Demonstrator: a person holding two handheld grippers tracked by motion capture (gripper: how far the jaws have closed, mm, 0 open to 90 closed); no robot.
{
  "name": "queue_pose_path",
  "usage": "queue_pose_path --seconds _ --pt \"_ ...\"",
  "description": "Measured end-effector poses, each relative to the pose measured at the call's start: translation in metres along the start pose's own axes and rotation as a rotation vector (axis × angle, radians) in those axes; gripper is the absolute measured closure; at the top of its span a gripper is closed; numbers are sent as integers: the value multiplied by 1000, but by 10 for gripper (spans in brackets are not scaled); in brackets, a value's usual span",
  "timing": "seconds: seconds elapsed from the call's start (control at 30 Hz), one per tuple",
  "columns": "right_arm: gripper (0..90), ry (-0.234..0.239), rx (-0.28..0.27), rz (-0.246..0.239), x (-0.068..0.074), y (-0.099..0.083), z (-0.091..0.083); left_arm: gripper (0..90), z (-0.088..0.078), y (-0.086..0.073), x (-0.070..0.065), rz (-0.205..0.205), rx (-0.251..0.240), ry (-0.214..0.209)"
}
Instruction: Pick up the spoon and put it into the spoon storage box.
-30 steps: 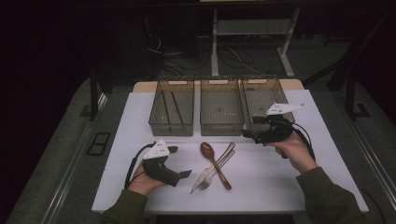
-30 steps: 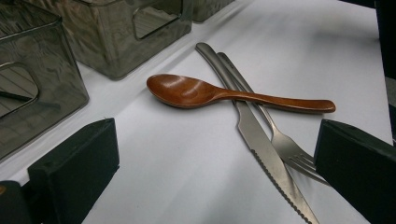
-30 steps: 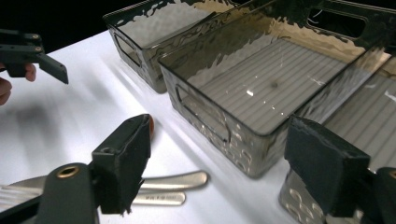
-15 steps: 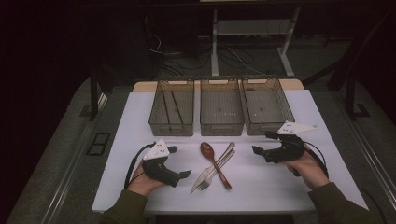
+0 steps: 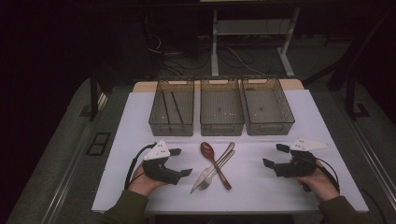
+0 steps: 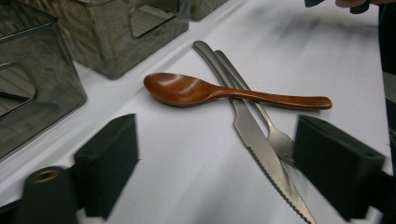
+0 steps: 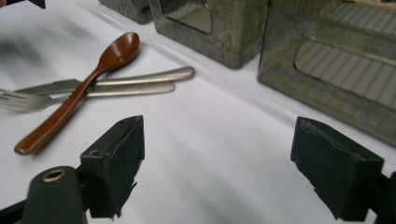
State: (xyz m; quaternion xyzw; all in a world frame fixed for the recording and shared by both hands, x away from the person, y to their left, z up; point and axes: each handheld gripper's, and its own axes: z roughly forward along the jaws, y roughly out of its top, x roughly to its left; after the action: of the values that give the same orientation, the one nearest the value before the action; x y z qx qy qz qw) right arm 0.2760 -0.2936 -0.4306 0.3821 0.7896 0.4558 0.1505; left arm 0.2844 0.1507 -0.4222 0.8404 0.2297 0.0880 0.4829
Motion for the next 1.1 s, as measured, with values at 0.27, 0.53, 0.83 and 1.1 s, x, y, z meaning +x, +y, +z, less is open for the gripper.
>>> queue_pose_path --seconds 0.27,0.53,0.83,1.1 --pt "168 22 -21 10 2 -14 -11 555 14 9 -5 31 38 -85" --pt "149 43 -29 12 4 -15 -9 879 43 22 -19 83 101 -151" --pt "149 37 -22 7 4 -14 -8 886 77 26 -34 147 183 -216" --pt "149 28 -14 6 4 -15 -7 886 93 28 -36 188 214 -242"
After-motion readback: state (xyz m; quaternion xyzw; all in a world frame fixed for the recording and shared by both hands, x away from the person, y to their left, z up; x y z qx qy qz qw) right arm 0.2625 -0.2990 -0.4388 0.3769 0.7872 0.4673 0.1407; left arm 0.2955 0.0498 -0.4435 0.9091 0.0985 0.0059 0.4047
